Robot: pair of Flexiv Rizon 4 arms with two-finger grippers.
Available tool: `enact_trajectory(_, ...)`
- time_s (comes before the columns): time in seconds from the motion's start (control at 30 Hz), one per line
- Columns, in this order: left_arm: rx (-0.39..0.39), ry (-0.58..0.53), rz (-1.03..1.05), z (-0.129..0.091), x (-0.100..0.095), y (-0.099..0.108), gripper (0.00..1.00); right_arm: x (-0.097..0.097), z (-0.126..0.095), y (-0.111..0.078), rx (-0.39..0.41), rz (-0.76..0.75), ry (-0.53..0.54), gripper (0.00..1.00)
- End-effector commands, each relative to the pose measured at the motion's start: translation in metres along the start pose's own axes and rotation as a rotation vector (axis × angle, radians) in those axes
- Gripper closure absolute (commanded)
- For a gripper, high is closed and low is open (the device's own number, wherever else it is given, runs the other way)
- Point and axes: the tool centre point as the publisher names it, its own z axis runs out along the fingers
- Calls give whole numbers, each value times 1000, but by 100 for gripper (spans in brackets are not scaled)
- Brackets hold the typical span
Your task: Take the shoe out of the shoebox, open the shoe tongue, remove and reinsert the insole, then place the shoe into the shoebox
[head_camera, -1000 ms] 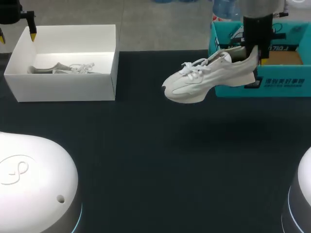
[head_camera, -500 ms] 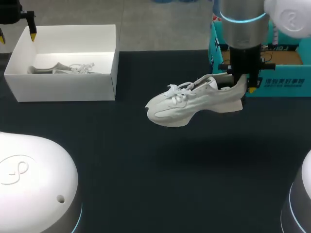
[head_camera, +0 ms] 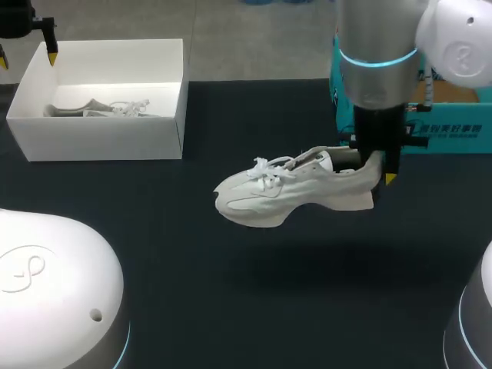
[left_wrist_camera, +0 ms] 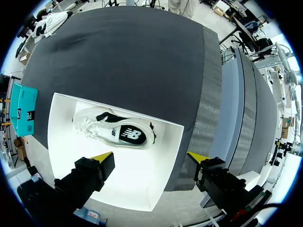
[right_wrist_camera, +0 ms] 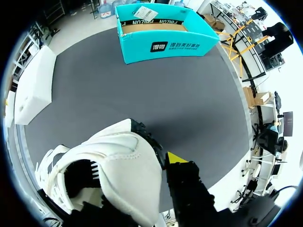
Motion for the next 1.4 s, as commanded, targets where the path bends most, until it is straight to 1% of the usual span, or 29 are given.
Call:
enact_trajectory(0.03,-4,2,0,0,0,-2,0,4,2,-6,12,15,-3,100)
enact_trajectory(0.6,-4,2,0,0,0,-2,0,4,2,-6,12,15,-3,100)
enact_trajectory(0.63,-4,2,0,0,0,-2,0,7,9,-4,12,3,-5,100)
enact_trajectory(0.7,-4,2,0,0,0,-2,0,14,18,-4,-21,-20,12,100)
enact_trajectory(0.83,-4,2,0,0,0,-2,0,28,37,-11,-61,-79,29,100)
enact_trajectory(1.0,-4,2,0,0,0,-2,0,41,66,-17,-47,-91,18,100)
enact_trajectory(1.03,-4,2,0,0,0,-2,0,45,75,-19,-39,-92,31,100)
enact_trajectory(1.13,-4,2,0,0,0,-2,0,54,93,-23,-29,-90,48,100)
enact_trajectory(1.23,-4,2,0,0,0,-2,0,62,110,-26,-16,-101,19,100)
enact_trajectory(1.33,-4,2,0,0,0,-2,0,66,126,-30,-5,-99,-2,100)
enact_trajectory(1.4,-4,2,0,0,0,-2,0,67,133,-31,1,-95,4,100)
